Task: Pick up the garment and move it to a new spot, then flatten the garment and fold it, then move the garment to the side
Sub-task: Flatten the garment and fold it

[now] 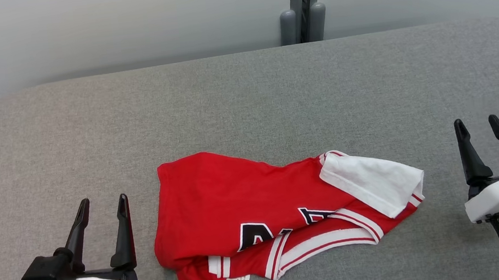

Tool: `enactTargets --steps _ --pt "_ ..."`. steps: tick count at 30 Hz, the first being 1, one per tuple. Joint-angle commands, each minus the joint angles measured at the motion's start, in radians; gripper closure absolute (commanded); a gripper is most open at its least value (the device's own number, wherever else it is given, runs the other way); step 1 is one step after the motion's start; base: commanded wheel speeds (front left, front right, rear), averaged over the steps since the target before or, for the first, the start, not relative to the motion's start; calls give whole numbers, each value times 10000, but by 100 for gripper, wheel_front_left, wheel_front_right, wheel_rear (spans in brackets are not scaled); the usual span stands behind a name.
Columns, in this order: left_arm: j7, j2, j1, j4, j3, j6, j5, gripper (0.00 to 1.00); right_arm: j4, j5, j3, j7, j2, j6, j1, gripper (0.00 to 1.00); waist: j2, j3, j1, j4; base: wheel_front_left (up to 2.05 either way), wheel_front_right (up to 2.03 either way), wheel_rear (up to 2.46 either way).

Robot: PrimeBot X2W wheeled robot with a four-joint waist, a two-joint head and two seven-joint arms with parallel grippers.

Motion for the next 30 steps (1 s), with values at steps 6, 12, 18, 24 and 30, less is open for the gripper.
enactTargets --steps 6,12,18,24,30 --pt "174 177 459 -234 65 249 35 0 -1949 -1470 -279 -35 358 -2 1008 0 0 -515 0 -80 0 0 0" --pt "390 284 878 -523 68 429 54 0 -3718 -2405 -449 691 845 -2 2398 0 0 -864 0 -61 0 0 0" --pt "509 319 1090 -803 91 577 3 0 -4797 -2643 -666 1263 1216 -2 3219 0 0 -874 0 -82 0 0 0" --pt "597 359 1075 -907 12 616 0 0 -5224 -2512 -811 1485 1369 -2 3415 0 0 -834 0 -30 0 0 0" --pt "1022 365 231 -923 -92 391 -224 0 -5510 -2503 -800 1623 1468 -2 3311 0 0 -532 0 -14 0 0 0"
